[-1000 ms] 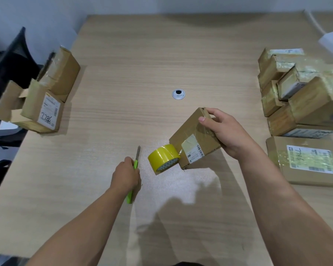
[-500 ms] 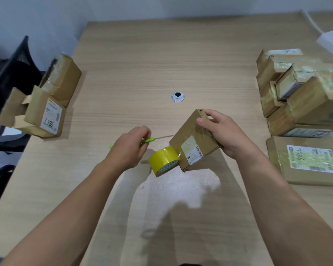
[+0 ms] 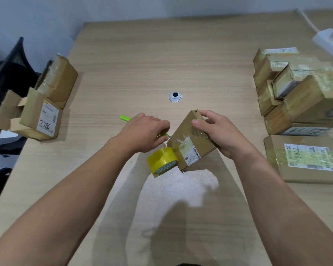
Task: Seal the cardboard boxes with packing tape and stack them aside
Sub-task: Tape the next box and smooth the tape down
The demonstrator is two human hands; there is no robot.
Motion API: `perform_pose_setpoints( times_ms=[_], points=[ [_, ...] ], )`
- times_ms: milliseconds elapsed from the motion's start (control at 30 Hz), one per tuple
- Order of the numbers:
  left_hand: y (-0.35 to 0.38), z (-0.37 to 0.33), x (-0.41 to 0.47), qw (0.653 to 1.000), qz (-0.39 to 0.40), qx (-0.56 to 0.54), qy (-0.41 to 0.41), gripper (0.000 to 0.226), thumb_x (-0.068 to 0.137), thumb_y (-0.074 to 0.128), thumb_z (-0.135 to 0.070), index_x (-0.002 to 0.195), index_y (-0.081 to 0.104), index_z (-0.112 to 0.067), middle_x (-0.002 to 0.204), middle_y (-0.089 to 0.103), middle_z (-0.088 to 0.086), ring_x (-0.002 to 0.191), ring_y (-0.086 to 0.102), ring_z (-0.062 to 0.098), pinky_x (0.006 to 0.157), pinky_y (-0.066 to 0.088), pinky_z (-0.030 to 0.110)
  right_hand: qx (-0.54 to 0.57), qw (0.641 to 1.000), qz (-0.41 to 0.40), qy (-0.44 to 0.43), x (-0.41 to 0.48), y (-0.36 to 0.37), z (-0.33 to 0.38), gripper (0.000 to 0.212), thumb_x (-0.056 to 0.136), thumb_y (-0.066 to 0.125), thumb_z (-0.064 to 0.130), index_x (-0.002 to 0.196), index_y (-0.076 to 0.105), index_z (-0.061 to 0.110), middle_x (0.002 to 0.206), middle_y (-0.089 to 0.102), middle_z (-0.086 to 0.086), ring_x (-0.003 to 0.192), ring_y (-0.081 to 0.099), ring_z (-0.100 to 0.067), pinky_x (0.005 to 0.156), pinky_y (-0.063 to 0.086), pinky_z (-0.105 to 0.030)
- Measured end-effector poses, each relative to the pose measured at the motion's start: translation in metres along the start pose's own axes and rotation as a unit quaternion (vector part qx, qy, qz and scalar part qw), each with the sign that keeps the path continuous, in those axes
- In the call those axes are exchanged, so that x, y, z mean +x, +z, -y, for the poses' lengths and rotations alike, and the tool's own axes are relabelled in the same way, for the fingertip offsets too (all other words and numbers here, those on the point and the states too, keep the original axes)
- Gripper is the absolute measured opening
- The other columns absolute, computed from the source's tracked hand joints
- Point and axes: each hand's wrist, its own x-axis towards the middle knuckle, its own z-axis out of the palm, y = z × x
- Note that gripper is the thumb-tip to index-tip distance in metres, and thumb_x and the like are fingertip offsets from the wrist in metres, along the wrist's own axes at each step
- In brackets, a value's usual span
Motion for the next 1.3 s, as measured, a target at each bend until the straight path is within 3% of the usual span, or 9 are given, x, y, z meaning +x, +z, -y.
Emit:
perform_pose_setpoints(
  times_ms=[167, 433, 633, 833, 933, 1033, 1233, 1300],
  points=[
    [-0.002, 0.004, 0.005, 0.999, -0.005, 0.01, -0.033, 0.022, 0.099, 0.05, -0.044, 0.103, 0.054, -0.023, 0.098, 0.066, -0.006, 0.096, 0.061, 0.025, 0.084, 0.037, 0.037, 0.001, 1.0, 0.001, 0.0, 0.0, -0.001, 0.0, 0.028, 0.095, 0.068, 0.019, 0.123, 0.068, 0.023, 0.1, 0.071, -0.009, 0.079, 0.071, -0.019, 0.065, 0.057, -0.031],
    [0.0, 0.004, 0.001, 1.0, -0.01, -0.007, -0.008, 0.021, 0.098, 0.053, -0.043, 0.099, 0.054, -0.023, 0.093, 0.065, -0.007, 0.091, 0.06, 0.024, 0.078, 0.032, 0.034, 0.007, 1.0, 0.013, -0.003, 0.0, -0.001, 0.0, 0.026, 0.095, 0.068, 0.017, 0.12, 0.07, 0.024, 0.103, 0.072, -0.011, 0.081, 0.072, -0.021, 0.066, 0.057, -0.032],
    [0.004, 0.0, 0.003, 0.999, -0.014, 0.011, -0.046, 0.02, 0.1, 0.049, -0.045, 0.102, 0.053, -0.026, 0.1, 0.066, -0.007, 0.097, 0.06, 0.024, 0.083, 0.036, 0.037, 0.004, 1.0, 0.006, -0.002, 0.001, -0.001, 0.0, 0.027, 0.096, 0.067, 0.017, 0.123, 0.069, 0.022, 0.102, 0.072, -0.011, 0.079, 0.071, -0.021, 0.067, 0.057, -0.032],
    [0.005, -0.006, 0.002, 0.997, -0.026, 0.029, -0.074, 0.02, 0.099, 0.049, -0.045, 0.103, 0.053, -0.025, 0.1, 0.065, -0.004, 0.096, 0.059, 0.026, 0.079, 0.031, 0.035, 0.009, 1.0, 0.002, -0.006, 0.0, -0.002, 0.0, 0.024, 0.096, 0.066, 0.014, 0.118, 0.07, 0.024, 0.102, 0.072, -0.013, 0.081, 0.071, -0.022, 0.072, 0.058, -0.036],
    [0.004, 0.0, -0.002, 0.993, -0.035, 0.04, -0.105, 0.02, 0.099, 0.049, -0.043, 0.101, 0.052, -0.024, 0.097, 0.066, -0.002, 0.095, 0.06, 0.028, 0.076, 0.029, 0.035, 0.007, 1.0, 0.009, -0.002, -0.001, -0.003, -0.001, 0.024, 0.096, 0.067, 0.015, 0.117, 0.07, 0.025, 0.105, 0.072, -0.015, 0.082, 0.071, -0.024, 0.074, 0.059, -0.038],
    [0.008, 0.01, -0.007, 0.986, -0.028, -0.026, -0.161, 0.02, 0.097, 0.054, -0.042, 0.098, 0.051, -0.022, 0.091, 0.065, 0.001, 0.088, 0.058, 0.031, 0.071, 0.03, 0.033, 0.006, 1.0, 0.01, -0.001, -0.001, -0.004, -0.002, 0.023, 0.096, 0.066, 0.015, 0.116, 0.07, 0.025, 0.107, 0.071, -0.016, 0.083, 0.072, -0.024, 0.075, 0.059, -0.04],
    [0.06, 0.023, -0.028, 0.931, 0.084, -0.158, -0.318, 0.022, 0.1, 0.049, -0.041, 0.099, 0.048, -0.018, 0.097, 0.064, 0.013, 0.087, 0.057, 0.033, 0.069, 0.041, 0.036, 0.0, 1.0, 0.006, 0.001, 0.001, -0.005, -0.002, 0.025, 0.096, 0.066, 0.017, 0.12, 0.069, 0.025, 0.113, 0.07, -0.018, 0.084, 0.072, -0.024, 0.075, 0.06, -0.042],
    [0.067, 0.018, -0.037, 0.934, 0.046, -0.168, -0.313, 0.021, 0.1, 0.05, -0.039, 0.096, 0.05, -0.019, 0.091, 0.065, 0.009, 0.086, 0.059, 0.033, 0.067, 0.041, 0.036, -0.002, 1.0, -0.004, 0.0, 0.002, -0.006, -0.003, 0.025, 0.097, 0.066, 0.018, 0.12, 0.069, 0.025, 0.115, 0.07, -0.019, 0.085, 0.072, -0.024, 0.078, 0.06, -0.046]
  ],
)
